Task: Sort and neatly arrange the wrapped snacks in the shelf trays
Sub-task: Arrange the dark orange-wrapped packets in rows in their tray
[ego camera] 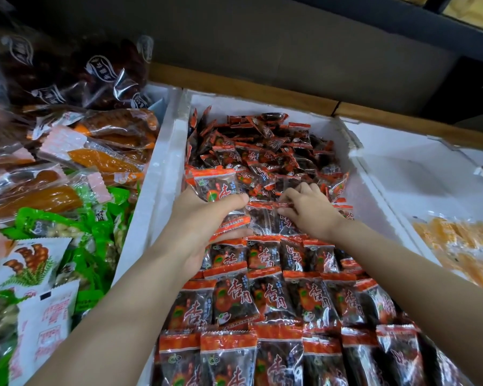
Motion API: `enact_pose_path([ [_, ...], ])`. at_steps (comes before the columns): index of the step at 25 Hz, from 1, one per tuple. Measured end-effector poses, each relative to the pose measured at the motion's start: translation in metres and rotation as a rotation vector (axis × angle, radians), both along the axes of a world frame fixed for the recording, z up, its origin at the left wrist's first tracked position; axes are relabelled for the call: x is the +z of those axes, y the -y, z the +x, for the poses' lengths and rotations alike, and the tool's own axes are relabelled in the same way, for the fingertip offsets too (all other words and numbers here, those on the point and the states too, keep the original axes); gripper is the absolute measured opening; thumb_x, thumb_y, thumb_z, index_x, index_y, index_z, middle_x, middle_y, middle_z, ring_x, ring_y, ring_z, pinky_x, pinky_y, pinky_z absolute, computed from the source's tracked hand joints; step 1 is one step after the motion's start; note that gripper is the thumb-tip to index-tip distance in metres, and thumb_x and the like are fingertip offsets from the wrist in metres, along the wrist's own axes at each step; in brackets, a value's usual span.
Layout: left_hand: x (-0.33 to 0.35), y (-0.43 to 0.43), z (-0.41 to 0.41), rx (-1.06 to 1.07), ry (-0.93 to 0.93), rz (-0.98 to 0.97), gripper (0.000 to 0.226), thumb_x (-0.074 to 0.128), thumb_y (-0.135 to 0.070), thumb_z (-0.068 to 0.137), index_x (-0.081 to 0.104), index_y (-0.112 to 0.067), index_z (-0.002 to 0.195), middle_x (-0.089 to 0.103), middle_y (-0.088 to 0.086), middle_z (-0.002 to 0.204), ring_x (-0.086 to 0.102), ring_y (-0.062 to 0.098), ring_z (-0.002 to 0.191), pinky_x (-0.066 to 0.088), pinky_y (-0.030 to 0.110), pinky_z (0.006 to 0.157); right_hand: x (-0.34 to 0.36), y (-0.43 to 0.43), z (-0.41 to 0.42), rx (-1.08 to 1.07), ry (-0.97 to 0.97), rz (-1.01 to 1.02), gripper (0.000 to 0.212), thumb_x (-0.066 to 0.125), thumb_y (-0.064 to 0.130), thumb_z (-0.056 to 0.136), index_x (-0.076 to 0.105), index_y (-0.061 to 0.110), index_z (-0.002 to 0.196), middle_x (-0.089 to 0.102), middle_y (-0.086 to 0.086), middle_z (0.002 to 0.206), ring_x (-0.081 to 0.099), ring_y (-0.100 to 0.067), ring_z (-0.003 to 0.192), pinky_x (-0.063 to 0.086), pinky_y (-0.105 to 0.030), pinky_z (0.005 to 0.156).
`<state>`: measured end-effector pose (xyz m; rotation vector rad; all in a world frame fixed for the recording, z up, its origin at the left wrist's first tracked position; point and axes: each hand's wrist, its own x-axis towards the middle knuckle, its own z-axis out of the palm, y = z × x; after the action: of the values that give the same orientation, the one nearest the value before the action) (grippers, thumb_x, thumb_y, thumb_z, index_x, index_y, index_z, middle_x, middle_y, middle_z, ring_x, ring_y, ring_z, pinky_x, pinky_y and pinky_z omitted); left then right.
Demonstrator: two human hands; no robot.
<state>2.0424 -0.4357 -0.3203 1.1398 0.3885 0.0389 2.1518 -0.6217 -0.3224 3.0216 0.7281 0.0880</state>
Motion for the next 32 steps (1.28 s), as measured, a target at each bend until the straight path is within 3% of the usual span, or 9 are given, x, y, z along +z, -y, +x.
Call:
enact_pose_path([
  [5,0.005,0.002,0.005,-0.108,0.063,0.104,0.029,0.067,-0.018,0.086,0.063,-0.01,0.114,0.066,0.009,0.117,0.072,0.017,0.083,0.057,0.024,0.055,0.016,-0.012,-0.024,0.014,0.152,0.401,0.034,0.046,0.034,0.096,0.048,0.017,0.125,0.052,-0.004,0.115,0.047,-0.024,0.11,0.039,-0.033,0.094],
  [8,0.003,0.001,-0.005,-0.059,0.201,0.167,0.027,0.041,-0.027,0.101,0.061,-0.011,0.108,0.066,0.012,0.118,0.067,0.013,0.089,0.051,0.015,0.056,0.038,-0.033,-0.071,0.142,-0.319,0.904,0.037,0.05,0.034,0.093,0.044,0.024,0.128,0.055,0.006,0.108,0.061,-0.018,0.092,0.051,-0.03,0.079],
  [10,0.011,0.01,-0.019,-0.144,0.153,0.231,0.032,0.051,-0.043,0.092,0.062,-0.02,0.111,0.072,0.004,0.105,0.071,0.013,0.082,0.056,0.027,0.057,0.044,-0.041,-0.096,0.207,-0.428,0.847,0.053,0.061,0.036,0.085,0.04,0.029,0.133,0.054,0.01,0.113,0.062,-0.015,0.08,0.052,-0.021,0.068],
  [14,0.024,0.015,-0.033,-0.23,0.013,0.204,0.082,0.056,-0.066,0.067,0.045,-0.022,0.135,0.058,0.007,0.128,0.067,0.026,0.099,0.058,0.04,0.065,0.042,-0.045,-0.101,0.138,-0.35,0.802,0.066,0.071,0.03,0.078,0.037,0.029,0.134,0.05,0.016,0.1,0.052,0.0,0.062,0.043,-0.012,0.061],
  [17,0.002,0.003,-0.034,-0.113,0.251,-0.05,0.053,0.026,-0.032,0.103,0.029,0.004,0.142,0.033,0.025,0.148,0.037,0.034,0.134,0.032,0.028,0.106,0.044,-0.036,-0.098,0.122,-0.393,0.83,0.041,0.075,0.02,0.076,0.053,0.025,0.11,0.052,0.008,0.081,0.049,0.001,0.056,0.044,-0.013,0.062],
  [21,0.0,0.01,-0.021,-0.149,0.079,-0.04,0.04,0.033,-0.012,0.102,0.035,0.002,0.139,0.041,0.022,0.144,0.041,0.036,0.13,0.033,0.019,0.095,0.048,-0.008,-0.084,0.028,-0.462,0.921,0.014,0.067,0.015,0.083,0.057,0.017,0.093,0.065,-0.004,0.082,0.063,-0.011,0.071,0.05,-0.022,0.07],
  [23,0.009,0.011,-0.018,-0.267,-0.021,0.191,0.03,0.049,-0.007,0.095,0.049,-0.015,0.123,0.061,0.018,0.123,0.063,0.037,0.104,0.058,0.035,0.075,0.048,0.013,-0.062,-0.086,-0.306,0.967,0.015,0.065,0.015,0.085,0.054,0.016,0.093,0.06,-0.001,0.073,0.059,-0.006,0.062,0.045,-0.019,0.059],
  [25,0.012,0.013,-0.02,-0.21,-0.039,0.179,0.022,0.057,-0.006,0.091,0.052,-0.015,0.111,0.064,0.014,0.113,0.068,0.031,0.091,0.059,0.036,0.059,0.039,0.037,-0.033,-0.24,-0.07,0.855,0.02,0.065,0.016,0.086,0.05,0.014,0.098,0.055,-0.001,0.072,0.056,-0.012,0.064,0.043,-0.024,0.057],
  [32,0.014,0.013,-0.027,-0.197,0.102,0.329,0.054,0.068,-0.017,0.085,0.049,-0.022,0.135,0.047,-0.001,0.13,0.072,0.012,0.081,0.06,0.036,0.071,0.003,0.056,0.007,-0.372,-0.266,0.515,0.022,0.065,0.017,0.088,0.052,0.004,0.1,0.059,-0.009,0.093,0.057,-0.024,0.077,0.045,-0.031,0.071],
])
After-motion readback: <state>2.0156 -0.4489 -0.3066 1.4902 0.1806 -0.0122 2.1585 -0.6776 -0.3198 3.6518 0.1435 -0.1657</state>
